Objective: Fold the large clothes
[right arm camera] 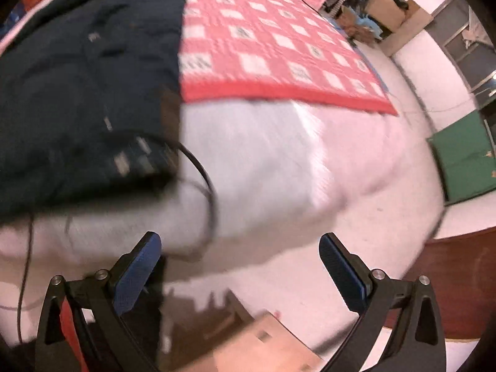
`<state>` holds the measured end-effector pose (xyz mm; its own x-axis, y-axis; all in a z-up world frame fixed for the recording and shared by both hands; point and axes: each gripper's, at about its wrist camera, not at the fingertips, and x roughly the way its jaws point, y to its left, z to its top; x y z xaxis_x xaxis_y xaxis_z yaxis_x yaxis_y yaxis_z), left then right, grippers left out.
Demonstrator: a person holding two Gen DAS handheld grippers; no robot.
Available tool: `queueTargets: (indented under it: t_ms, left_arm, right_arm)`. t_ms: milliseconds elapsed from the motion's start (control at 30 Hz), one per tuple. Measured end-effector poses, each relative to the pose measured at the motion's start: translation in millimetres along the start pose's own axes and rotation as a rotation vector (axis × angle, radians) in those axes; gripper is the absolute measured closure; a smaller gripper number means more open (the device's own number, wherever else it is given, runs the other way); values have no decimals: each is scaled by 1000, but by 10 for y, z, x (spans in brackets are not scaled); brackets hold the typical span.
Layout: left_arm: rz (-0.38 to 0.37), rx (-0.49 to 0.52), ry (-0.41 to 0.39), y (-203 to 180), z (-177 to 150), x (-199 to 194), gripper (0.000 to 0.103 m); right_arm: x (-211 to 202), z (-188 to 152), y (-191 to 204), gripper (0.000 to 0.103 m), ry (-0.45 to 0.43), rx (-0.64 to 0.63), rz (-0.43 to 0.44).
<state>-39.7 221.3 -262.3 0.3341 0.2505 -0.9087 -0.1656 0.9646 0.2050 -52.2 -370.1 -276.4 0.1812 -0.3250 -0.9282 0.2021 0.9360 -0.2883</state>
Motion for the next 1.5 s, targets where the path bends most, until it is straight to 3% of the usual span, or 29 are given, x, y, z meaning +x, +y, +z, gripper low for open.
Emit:
queueTargets:
  t_ms: [67,167,233,333,567,700,933,1233,1500]
  left_arm:
    - [20,26,-4,13,-101,-94,0]
    - [121,37,-9,178,-258,-271,0]
    - [129,28,-9,273,-328,-363,0]
    - [94,30,-27,245,-323,-410,0]
    - [-48,14,-78,-314,-119,-220,0]
    - [-49,-8,-72,-406,-146,-69,0]
    - [33,-13,-37,-215,-314,89,0]
    - [15,-33,-178,-179,82,-16,0]
    - [30,-88,-188,-130,240,67,0]
  right_arm:
    - [-65,-171,-186,0,19,15,-34]
    - [-226,-417,-509,0,25,64,-80]
    - [-359,-519,-709,0,3,99,-123]
    - [-465,-467,-815,0,-37,118,-122]
    - [-422,-132,-211,0,-134,82,28]
    - [-296,-5,142,0,-142,45,99]
    - [-198,13,310,0,-132,33,96]
    - [-112,65,353,0,-125,29,93]
    - [-12,195,269,0,-159,62,52]
